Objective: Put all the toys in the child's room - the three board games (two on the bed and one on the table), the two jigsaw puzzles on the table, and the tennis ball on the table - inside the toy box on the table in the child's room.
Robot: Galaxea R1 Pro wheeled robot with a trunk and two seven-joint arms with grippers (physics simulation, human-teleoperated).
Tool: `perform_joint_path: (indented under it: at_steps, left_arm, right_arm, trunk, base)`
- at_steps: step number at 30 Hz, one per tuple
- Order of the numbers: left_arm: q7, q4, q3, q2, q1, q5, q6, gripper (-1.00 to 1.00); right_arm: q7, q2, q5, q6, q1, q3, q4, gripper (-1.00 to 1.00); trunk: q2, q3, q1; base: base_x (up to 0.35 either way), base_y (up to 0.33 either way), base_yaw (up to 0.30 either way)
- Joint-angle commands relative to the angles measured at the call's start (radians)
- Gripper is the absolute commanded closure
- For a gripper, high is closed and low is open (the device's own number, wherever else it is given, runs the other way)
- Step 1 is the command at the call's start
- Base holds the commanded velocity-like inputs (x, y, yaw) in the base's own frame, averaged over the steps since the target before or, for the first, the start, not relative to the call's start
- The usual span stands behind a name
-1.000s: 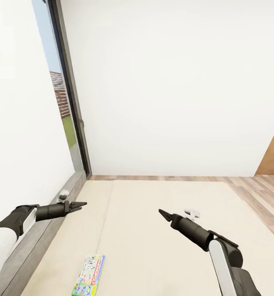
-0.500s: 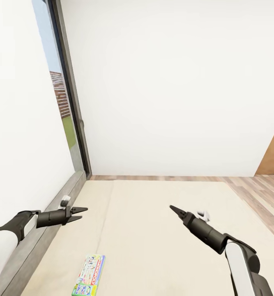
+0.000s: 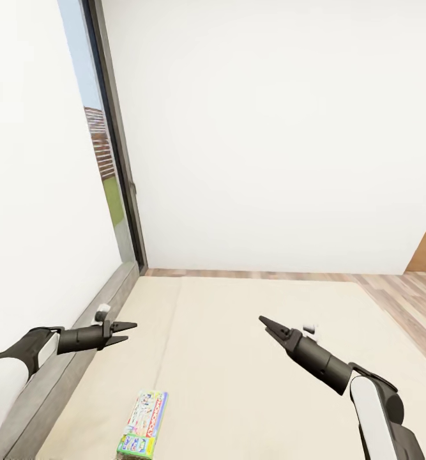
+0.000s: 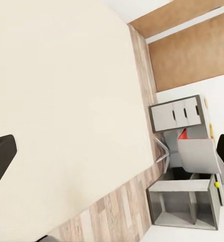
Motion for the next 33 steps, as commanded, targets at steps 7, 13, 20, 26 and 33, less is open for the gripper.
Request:
perform_joint_path:
  at_steps: [7,13,20,26,33]
  left_arm:
    - [0.005,-0.003,0.001,0.0,-0.001,0.0,0.008,-1.0]
    - [0.067,-0.007,0.002,-0.002,-0.001,0.0,0.005,-1.0]
    - [0.141,-0.007,0.004,-0.004,-0.001,0.002,0.002,-1.0]
    - [0.145,-0.007,0.004,-0.008,-0.001,0.002,0.002,-1.0]
    - [0.145,-0.007,0.004,-0.01,-0.001,0.002,0.001,-1.0]
  right_arm:
    - [0.126,0.001,0.004,0.039,0.0,-0.002,0.0,-1.0]
    - [0.142,0.0,0.004,0.044,0.001,-0.011,-0.001,-1.0]
    - [0.147,-0.001,0.004,0.038,0.001,-0.017,-0.002,-1.0]
    - [0.147,-0.001,0.004,0.032,0.001,-0.017,-0.002,-1.0]
    - [0.146,0.001,0.004,0.027,0.001,-0.017,-0.002,-1.0]
  trunk:
    - [-0.002,-0.014,0.001]
    - [-0.002,-0.023,0.001]
    - [-0.002,-0.028,0.001]
    - [-0.002,-0.028,0.001]
    - [-0.002,-0.028,0.001]
  base:
    - [0.0,0.0,0.127]
    - [0.0,0.0,0.112]
    - [0.0,0.0,-0.127]
    - [0.0,0.0,-0.034]
    - [0.0,0.0,-0.003]
